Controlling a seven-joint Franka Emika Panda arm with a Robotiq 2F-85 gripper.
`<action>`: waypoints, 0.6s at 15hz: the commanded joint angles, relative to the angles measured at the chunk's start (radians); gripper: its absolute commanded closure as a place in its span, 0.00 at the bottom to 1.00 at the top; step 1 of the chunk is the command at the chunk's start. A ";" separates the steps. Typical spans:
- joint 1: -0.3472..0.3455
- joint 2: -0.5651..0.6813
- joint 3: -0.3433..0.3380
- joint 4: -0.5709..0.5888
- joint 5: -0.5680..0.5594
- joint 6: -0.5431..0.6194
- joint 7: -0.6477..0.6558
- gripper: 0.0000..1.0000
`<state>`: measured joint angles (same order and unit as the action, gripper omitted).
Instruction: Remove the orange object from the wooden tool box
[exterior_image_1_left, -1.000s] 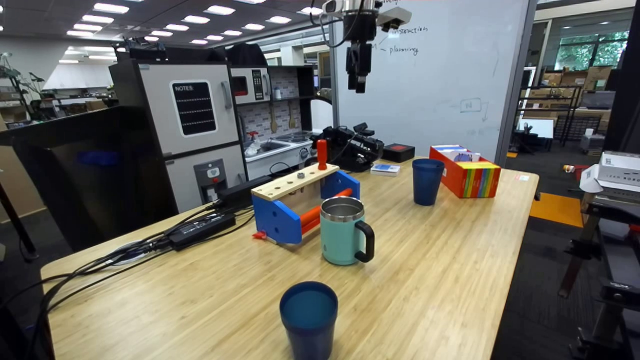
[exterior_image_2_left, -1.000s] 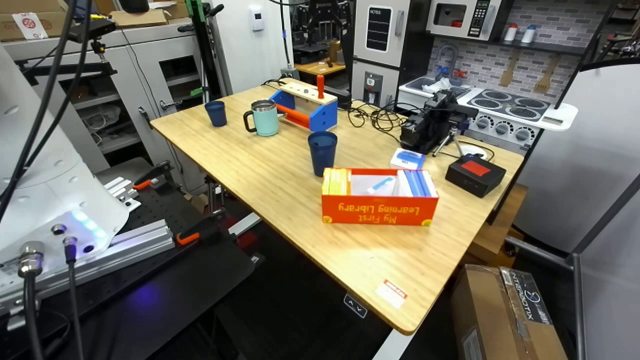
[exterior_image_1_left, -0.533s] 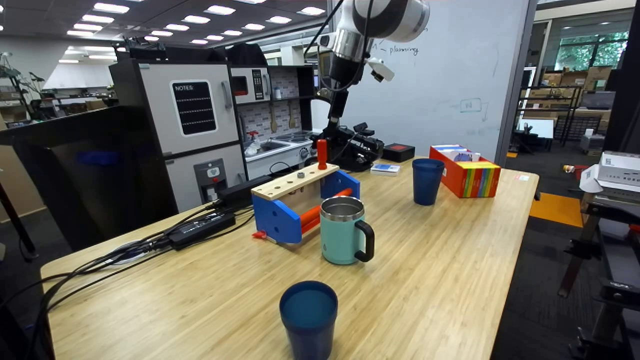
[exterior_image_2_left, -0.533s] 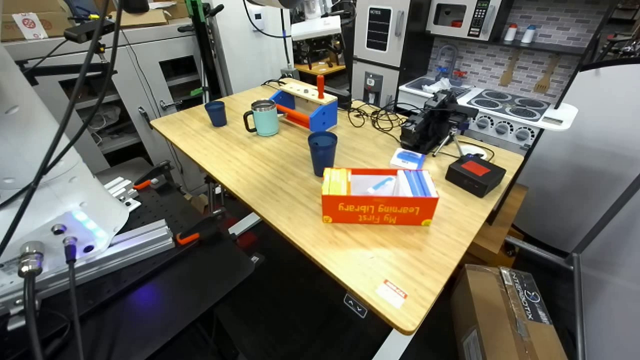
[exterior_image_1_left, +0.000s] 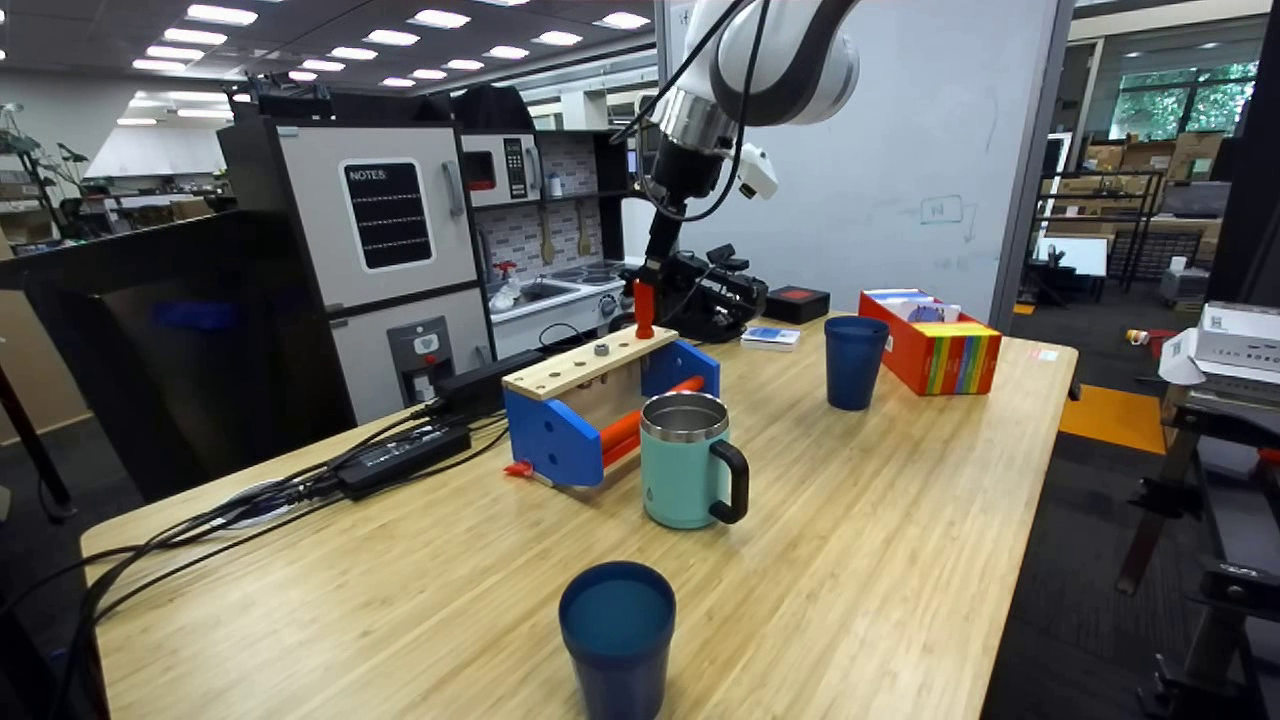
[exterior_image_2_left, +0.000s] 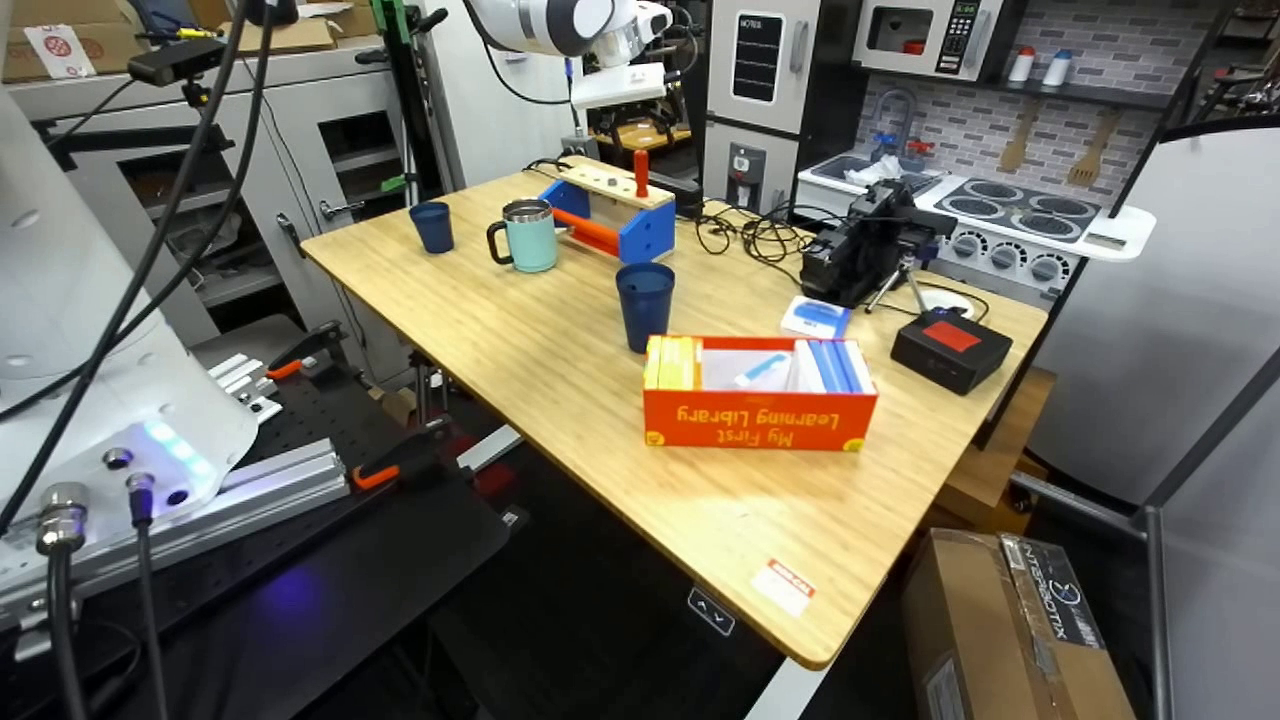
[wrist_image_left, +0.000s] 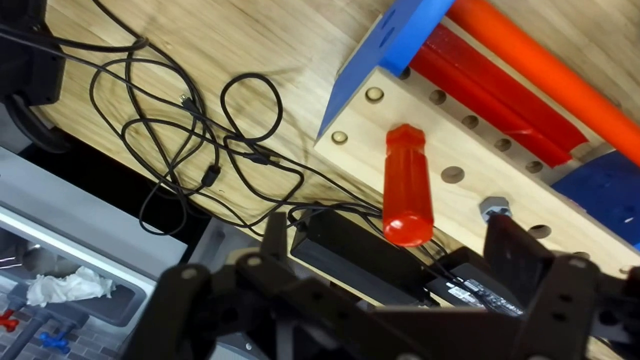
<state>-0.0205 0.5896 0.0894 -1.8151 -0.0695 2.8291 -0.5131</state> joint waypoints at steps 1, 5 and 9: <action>-0.068 0.019 0.078 0.018 0.005 0.023 -0.020 0.00; -0.181 0.073 0.217 0.065 0.081 0.000 -0.105 0.00; -0.205 0.118 0.237 0.103 0.106 -0.024 -0.098 0.00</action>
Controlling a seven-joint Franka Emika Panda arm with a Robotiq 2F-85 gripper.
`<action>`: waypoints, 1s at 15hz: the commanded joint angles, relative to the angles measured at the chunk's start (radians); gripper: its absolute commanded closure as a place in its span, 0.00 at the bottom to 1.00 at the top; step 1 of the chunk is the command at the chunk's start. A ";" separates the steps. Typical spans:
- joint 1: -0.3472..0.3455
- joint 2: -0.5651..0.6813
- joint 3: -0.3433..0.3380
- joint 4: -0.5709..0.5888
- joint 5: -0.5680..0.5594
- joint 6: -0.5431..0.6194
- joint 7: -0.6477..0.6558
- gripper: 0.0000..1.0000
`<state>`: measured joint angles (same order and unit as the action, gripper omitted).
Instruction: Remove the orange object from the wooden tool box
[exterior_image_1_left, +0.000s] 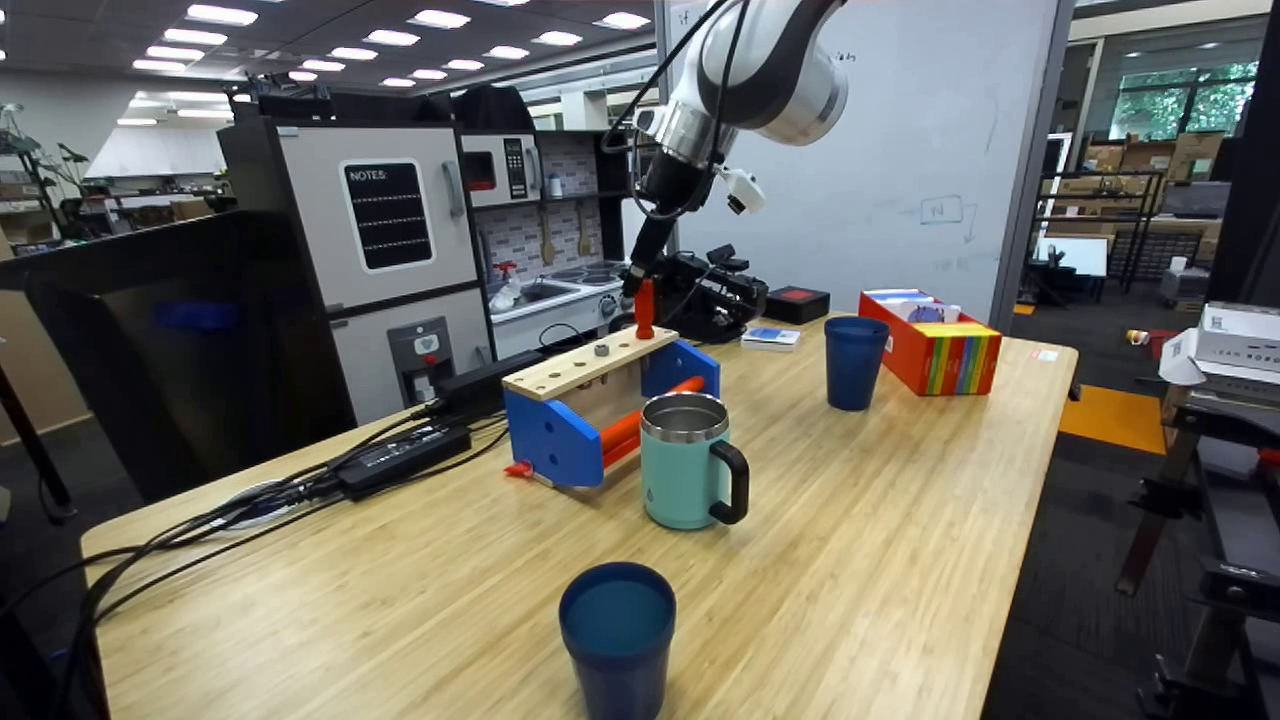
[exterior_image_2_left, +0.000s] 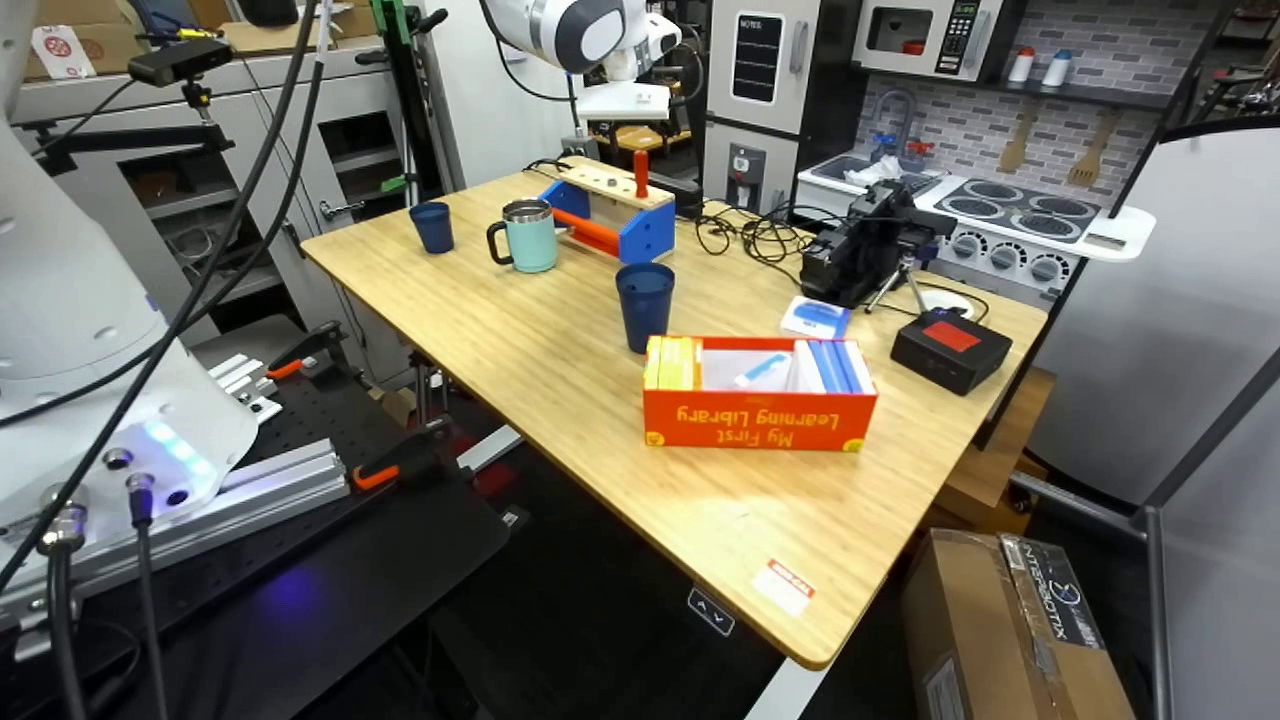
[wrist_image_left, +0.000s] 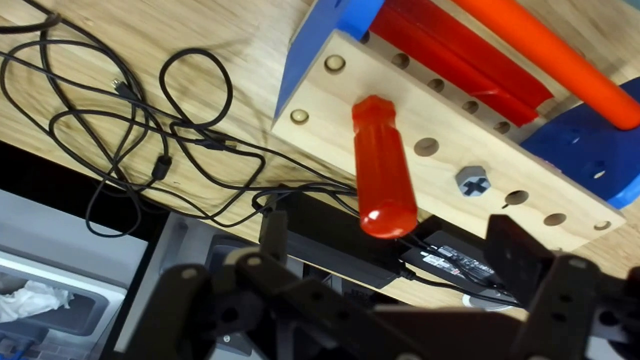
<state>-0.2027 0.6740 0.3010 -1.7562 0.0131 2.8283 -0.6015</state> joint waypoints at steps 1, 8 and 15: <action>-0.013 0.037 0.012 0.050 0.016 -0.025 0.010 0.00; 0.016 0.038 -0.010 0.049 0.000 -0.014 0.090 0.33; 0.054 0.020 -0.038 0.007 0.002 0.010 0.194 0.81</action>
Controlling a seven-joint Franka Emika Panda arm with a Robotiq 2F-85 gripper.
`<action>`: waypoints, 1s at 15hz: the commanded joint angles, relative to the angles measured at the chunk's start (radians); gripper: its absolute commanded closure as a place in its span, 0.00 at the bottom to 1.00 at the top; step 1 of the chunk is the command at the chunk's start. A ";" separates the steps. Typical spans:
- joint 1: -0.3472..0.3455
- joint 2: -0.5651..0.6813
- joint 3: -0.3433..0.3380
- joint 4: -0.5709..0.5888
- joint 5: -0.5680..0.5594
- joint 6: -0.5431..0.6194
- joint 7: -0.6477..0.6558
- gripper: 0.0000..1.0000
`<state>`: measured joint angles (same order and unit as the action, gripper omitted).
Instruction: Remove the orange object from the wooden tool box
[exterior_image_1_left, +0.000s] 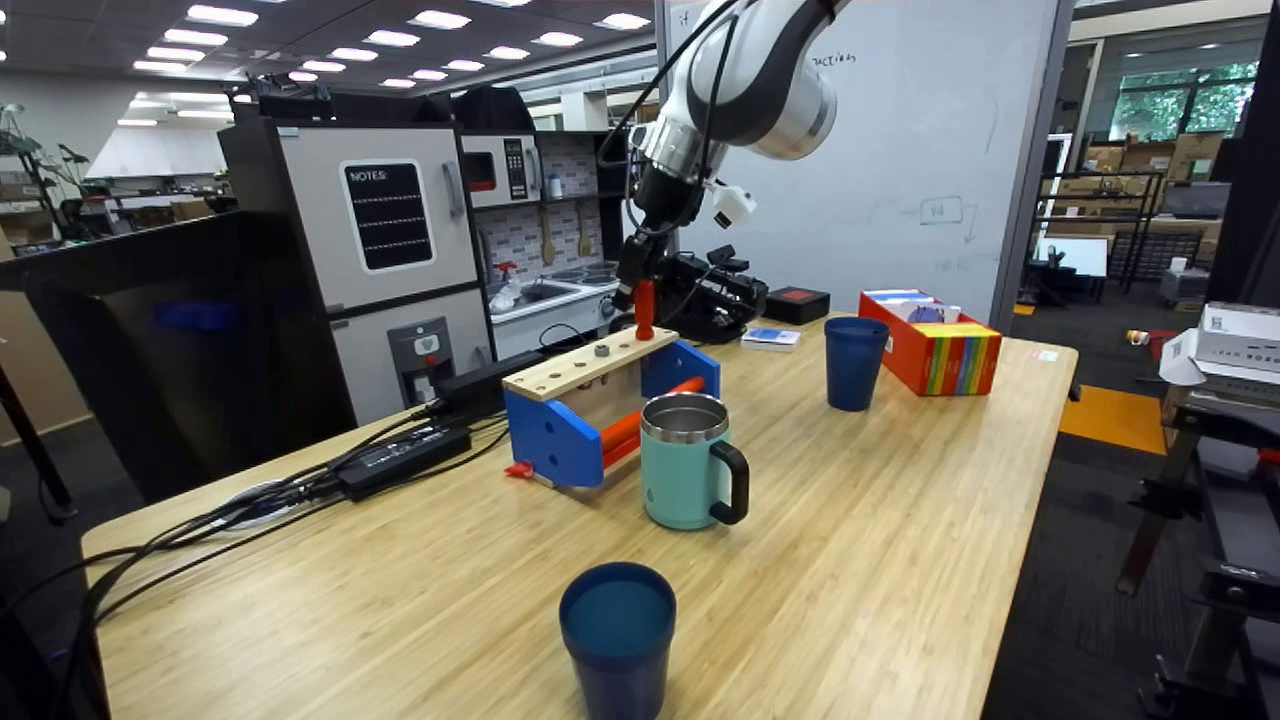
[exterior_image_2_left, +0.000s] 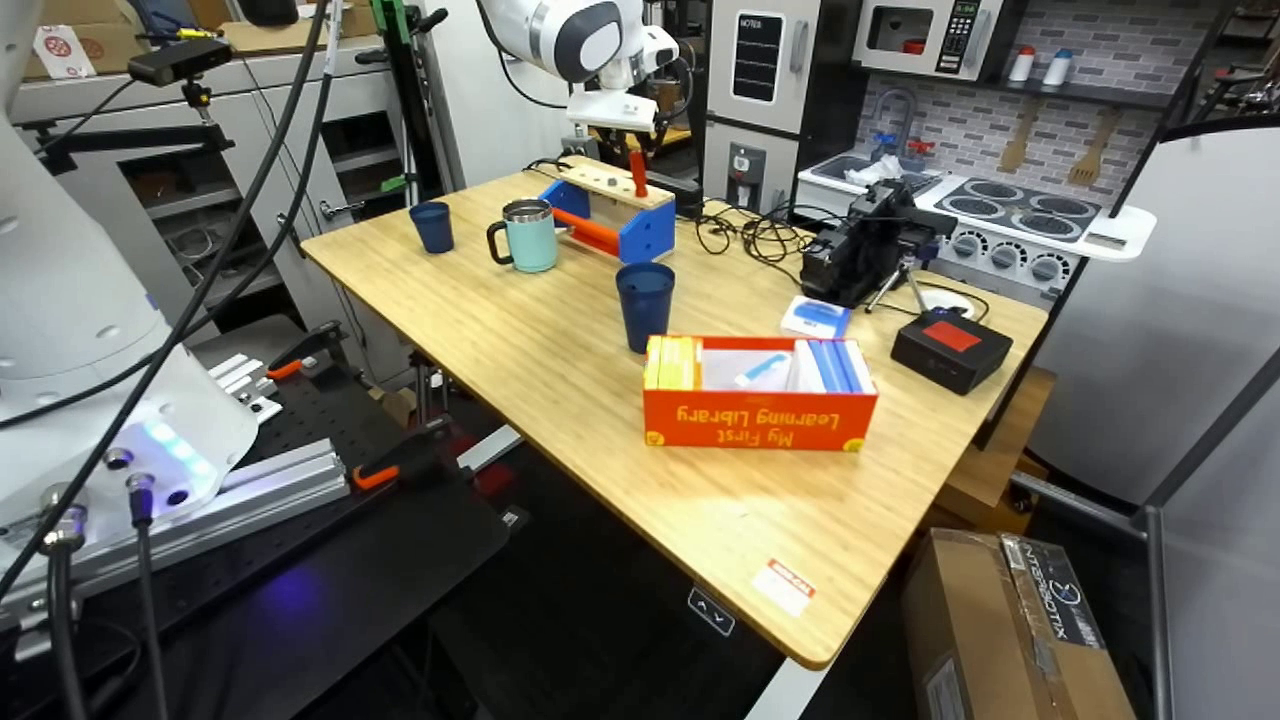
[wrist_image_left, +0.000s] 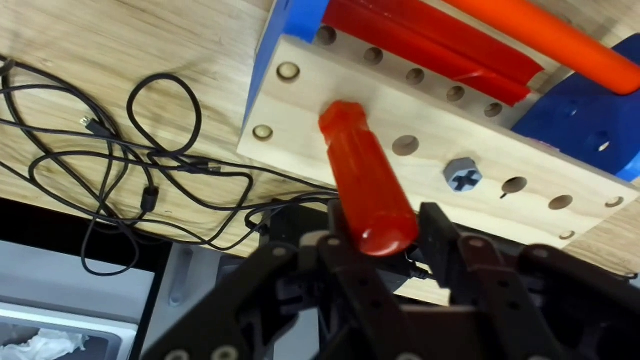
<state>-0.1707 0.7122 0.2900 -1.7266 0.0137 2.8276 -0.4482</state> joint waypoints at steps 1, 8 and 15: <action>0.029 -0.019 -0.036 -0.028 -0.001 0.016 0.054 0.40; 0.061 -0.026 -0.080 -0.039 -0.009 0.016 0.117 0.10; 0.099 -0.044 -0.120 -0.070 -0.010 0.026 0.183 0.00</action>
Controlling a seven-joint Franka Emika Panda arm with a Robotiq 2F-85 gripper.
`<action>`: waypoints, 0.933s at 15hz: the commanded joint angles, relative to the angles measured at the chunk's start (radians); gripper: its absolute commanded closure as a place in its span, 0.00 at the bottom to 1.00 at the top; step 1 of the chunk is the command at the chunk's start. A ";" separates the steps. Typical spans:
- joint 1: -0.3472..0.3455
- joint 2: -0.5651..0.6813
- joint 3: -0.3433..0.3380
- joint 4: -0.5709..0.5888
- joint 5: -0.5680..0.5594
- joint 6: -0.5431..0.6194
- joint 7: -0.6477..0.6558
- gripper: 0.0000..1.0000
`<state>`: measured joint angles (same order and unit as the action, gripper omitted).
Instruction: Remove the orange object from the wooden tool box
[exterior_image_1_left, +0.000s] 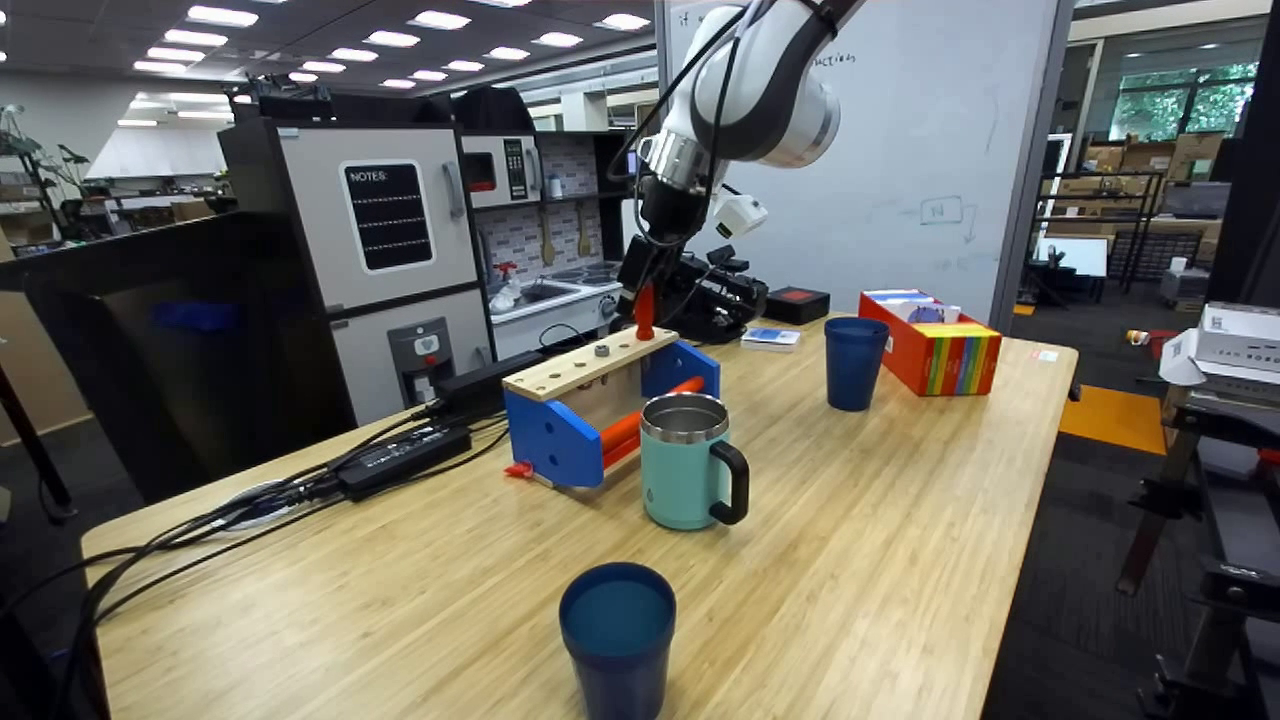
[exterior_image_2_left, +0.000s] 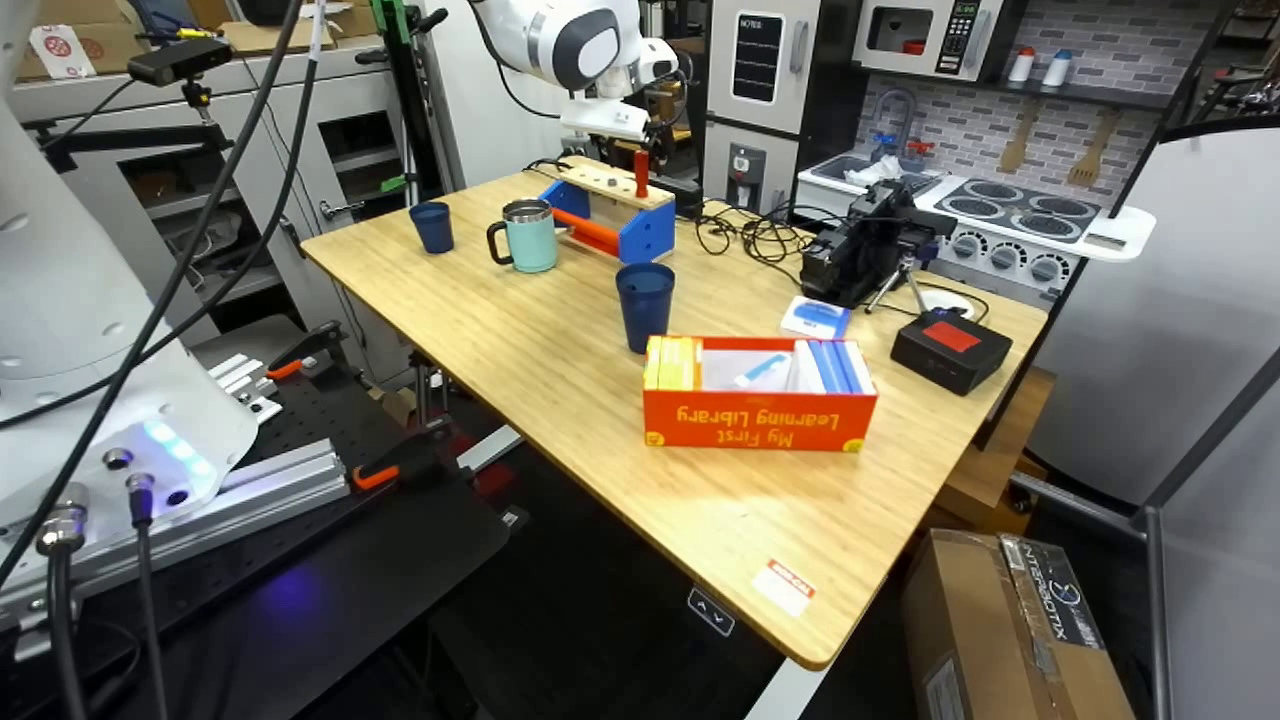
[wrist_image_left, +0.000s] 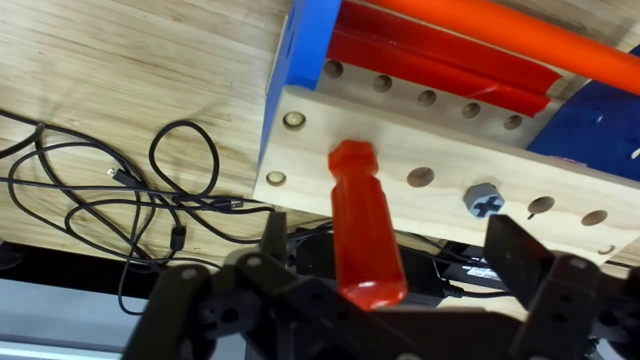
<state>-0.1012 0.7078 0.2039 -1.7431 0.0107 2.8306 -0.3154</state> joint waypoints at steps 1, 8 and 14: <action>0.036 -0.044 -0.039 -0.065 -0.004 0.028 0.065 0.00; 0.086 -0.063 -0.090 -0.121 -0.015 0.058 0.156 0.00; 0.126 -0.080 -0.143 -0.129 -0.033 0.066 0.190 0.00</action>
<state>-0.0003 0.6577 0.0947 -1.8393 0.0046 2.8750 -0.1598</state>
